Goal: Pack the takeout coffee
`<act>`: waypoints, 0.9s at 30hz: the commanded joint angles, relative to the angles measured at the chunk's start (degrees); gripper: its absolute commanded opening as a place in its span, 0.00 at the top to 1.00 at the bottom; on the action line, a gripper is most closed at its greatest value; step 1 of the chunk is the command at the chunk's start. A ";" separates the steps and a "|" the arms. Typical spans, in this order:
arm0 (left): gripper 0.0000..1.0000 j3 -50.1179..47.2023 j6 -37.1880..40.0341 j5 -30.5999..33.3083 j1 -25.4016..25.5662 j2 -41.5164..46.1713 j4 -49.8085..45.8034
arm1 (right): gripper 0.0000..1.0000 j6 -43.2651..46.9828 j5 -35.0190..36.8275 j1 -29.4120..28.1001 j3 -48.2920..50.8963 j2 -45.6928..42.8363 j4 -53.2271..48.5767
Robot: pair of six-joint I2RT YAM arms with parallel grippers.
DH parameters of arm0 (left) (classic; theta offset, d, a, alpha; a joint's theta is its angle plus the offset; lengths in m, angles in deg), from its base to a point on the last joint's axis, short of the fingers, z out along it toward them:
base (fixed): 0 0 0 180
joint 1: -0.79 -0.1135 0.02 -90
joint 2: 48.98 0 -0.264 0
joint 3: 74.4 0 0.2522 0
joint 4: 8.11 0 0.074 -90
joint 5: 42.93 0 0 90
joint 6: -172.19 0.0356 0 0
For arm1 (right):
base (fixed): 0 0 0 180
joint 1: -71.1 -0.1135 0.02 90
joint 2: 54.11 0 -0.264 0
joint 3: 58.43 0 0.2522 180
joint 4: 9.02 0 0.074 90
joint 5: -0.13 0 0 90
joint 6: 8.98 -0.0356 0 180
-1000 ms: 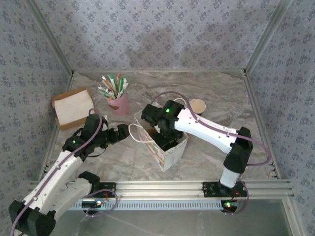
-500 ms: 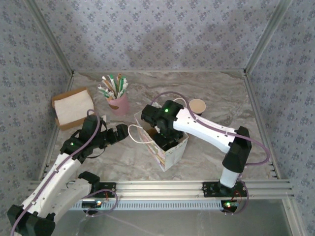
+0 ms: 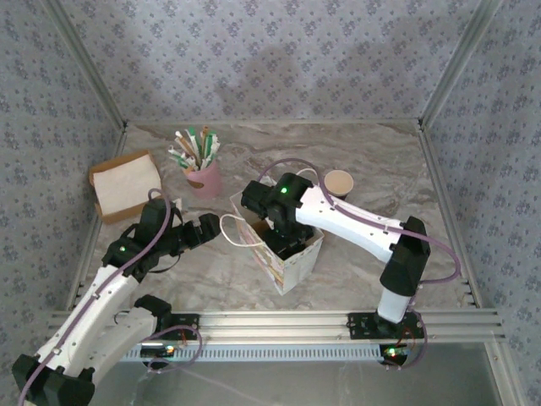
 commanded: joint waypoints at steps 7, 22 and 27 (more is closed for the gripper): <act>0.01 1.68 0.68 0.41 0.49 0.51 -2.58 | 0.34 -1.03 0.65 -0.52 -0.29 -0.34 -1.41; 0.01 2.49 1.05 1.84 0.49 2.01 -4.30 | 0.34 -1.36 0.50 -1.09 -1.11 -1.37 -2.31; 0.00 2.81 1.35 3.36 0.47 1.71 -4.73 | 0.34 -1.59 -0.20 -0.52 0.21 -1.63 -1.65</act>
